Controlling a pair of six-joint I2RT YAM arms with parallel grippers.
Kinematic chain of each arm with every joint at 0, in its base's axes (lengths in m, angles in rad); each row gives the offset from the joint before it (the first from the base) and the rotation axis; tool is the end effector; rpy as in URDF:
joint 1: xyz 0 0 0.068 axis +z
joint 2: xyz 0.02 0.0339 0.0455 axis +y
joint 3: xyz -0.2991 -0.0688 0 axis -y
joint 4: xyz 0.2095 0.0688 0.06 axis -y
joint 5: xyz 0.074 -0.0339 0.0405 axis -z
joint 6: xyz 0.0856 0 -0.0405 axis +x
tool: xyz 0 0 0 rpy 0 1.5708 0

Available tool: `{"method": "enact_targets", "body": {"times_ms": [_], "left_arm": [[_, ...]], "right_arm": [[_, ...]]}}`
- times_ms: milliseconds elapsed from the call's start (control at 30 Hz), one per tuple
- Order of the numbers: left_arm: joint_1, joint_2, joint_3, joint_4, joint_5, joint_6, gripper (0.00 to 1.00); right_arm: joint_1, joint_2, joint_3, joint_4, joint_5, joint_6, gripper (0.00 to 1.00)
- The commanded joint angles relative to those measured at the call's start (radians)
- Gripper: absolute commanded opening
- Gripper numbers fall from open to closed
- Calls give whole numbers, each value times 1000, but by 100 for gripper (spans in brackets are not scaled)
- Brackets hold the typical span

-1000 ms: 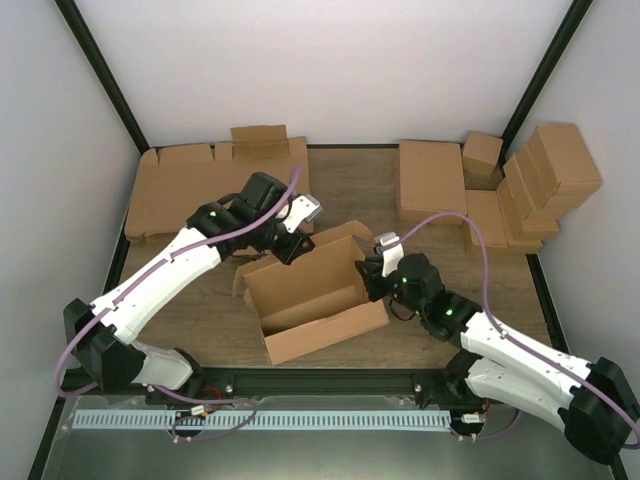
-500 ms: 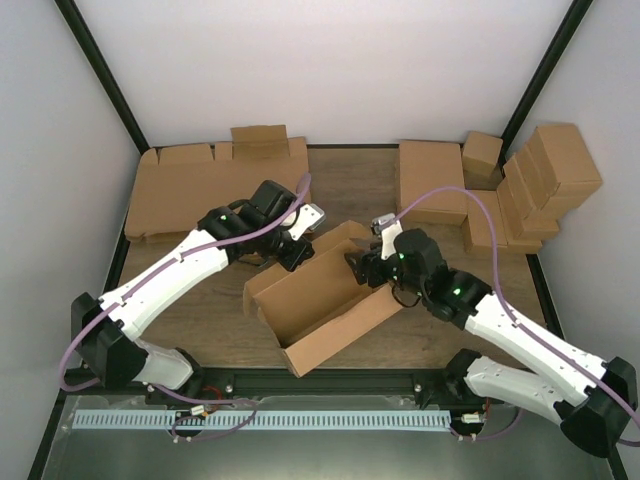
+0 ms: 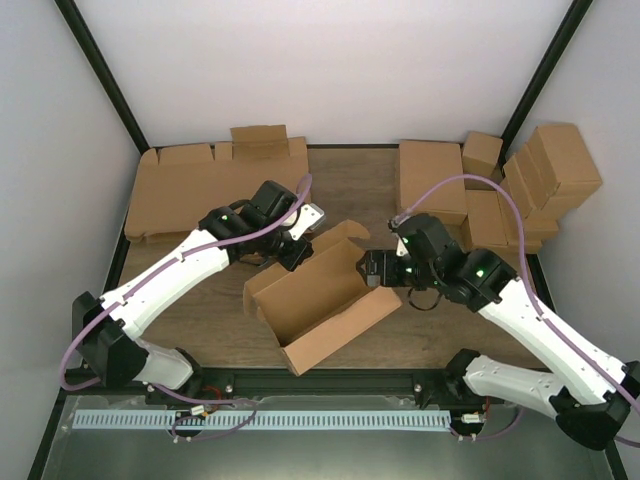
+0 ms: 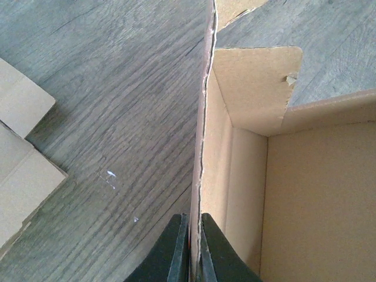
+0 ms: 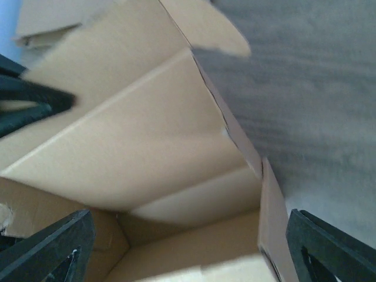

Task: Fold the paper box

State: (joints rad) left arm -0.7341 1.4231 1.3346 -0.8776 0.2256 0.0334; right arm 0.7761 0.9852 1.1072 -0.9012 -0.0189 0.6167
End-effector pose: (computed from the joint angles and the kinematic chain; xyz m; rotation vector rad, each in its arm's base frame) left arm 0.1947 -0.2014 0.3211 1.0565 2.3717 -0.5539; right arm 0.1194 0.1194 0.3357 -0.2056 2.4526 0.6775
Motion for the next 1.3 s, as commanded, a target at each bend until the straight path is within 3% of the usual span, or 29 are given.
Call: {"method": "enact_targets", "body": {"times_ms": [0,233,533,800,1267], "left_arm": [[-8,8,1,-7,-11,-6,6],[-8,8,1,-8,-14,-4,6],[-8,1,6,-7,-8,-10,6],[-9,-11,43,-25,48,-35,6],[-18,-29,134,-78,192,-88,4]], "right_arm": [[9,-59,68,-257,-60,228,93],[9,-173,-11,-264,-313,442,92],[10,-327,-403,201,-507,446,90],[10,-346,-642,586,-561,492,80],[9,-229,-732,902,-460,457,59]]}}
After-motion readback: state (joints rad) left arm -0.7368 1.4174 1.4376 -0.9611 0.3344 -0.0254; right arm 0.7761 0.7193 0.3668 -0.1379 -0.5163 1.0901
